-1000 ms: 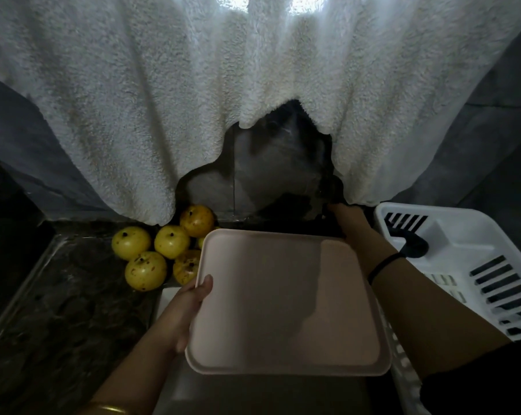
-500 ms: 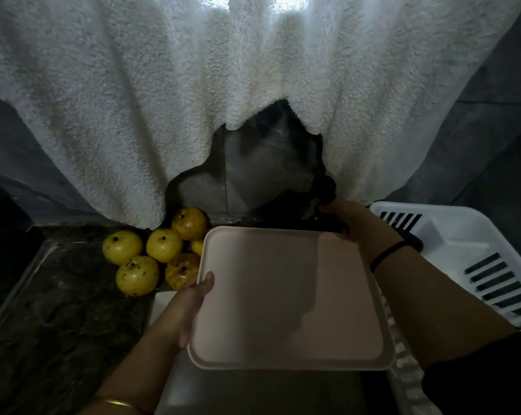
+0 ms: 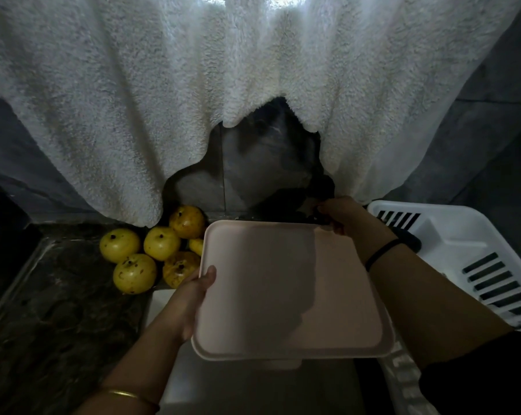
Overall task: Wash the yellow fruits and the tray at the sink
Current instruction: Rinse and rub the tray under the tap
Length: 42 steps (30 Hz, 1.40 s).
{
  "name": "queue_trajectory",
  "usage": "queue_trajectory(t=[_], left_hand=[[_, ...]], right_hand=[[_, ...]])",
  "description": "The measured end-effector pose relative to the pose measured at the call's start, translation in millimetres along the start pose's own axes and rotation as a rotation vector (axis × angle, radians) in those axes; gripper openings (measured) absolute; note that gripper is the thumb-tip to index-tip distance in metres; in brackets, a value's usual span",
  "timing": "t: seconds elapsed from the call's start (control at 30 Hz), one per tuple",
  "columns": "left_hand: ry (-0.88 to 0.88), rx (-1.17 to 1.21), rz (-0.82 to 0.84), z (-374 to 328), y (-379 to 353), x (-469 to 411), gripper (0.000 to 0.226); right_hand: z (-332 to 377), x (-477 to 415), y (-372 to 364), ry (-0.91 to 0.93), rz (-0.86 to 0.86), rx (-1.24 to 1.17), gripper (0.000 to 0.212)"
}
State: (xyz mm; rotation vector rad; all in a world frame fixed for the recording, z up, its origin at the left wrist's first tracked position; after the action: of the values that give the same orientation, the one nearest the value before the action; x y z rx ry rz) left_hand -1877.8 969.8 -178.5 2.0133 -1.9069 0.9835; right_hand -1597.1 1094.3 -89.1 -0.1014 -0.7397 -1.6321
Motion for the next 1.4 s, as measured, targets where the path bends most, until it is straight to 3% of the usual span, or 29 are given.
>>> queue_trajectory(t=[0.13, 0.5, 0.7, 0.9, 1.07, 1.23, 1.4], left_hand=[[-0.028, -0.001, -0.005, -2.9, -2.2, 2.5, 0.023], [-0.013, 0.029, 0.031, 3.5, -8.2, 5.4, 0.038], [-0.025, 0.010, 0.051, 10.0, -1.0, 17.5, 0.039], [-0.029, -0.007, 0.120, 22.1, 13.6, 43.8, 0.039], [0.111, 0.044, 0.137, 53.0, 38.1, 67.1, 0.027], [0.324, -0.029, 0.068, 92.9, 72.3, 86.5, 0.022], [0.407, -0.053, 0.019, 116.7, 99.0, 91.7, 0.037]], right_hand=[[-0.6, 1.5, -0.2, 0.014, -0.004, 0.011, 0.028], [-10.0, 3.0, -0.3, -0.025, -0.026, -0.037, 0.027], [-14.1, 19.6, 25.3, 0.277, -0.269, -0.162, 0.029], [-58.8, 66.0, 42.6, 0.348, -0.481, -0.128, 0.030], [-91.7, 105.3, 20.8, 0.368, -0.486, 0.010, 0.018], [-119.9, 128.8, -11.2, 0.408, -0.490, 0.112, 0.019], [-157.8, 137.5, -29.7, 0.320, -0.443, 0.140, 0.018]])
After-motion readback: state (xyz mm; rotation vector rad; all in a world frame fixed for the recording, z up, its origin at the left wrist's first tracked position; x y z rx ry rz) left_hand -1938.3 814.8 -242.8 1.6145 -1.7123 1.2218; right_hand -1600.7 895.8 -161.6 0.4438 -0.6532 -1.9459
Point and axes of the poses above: each hand's wrist, its own x-axis away from the middle knuckle, its own y-axis out of the back of the hand, z = x × y, the point moved 10 cm from there along -x, towards the middle knuckle, and after that the axes turned 2 degrees about y, right-handed, at the moved point
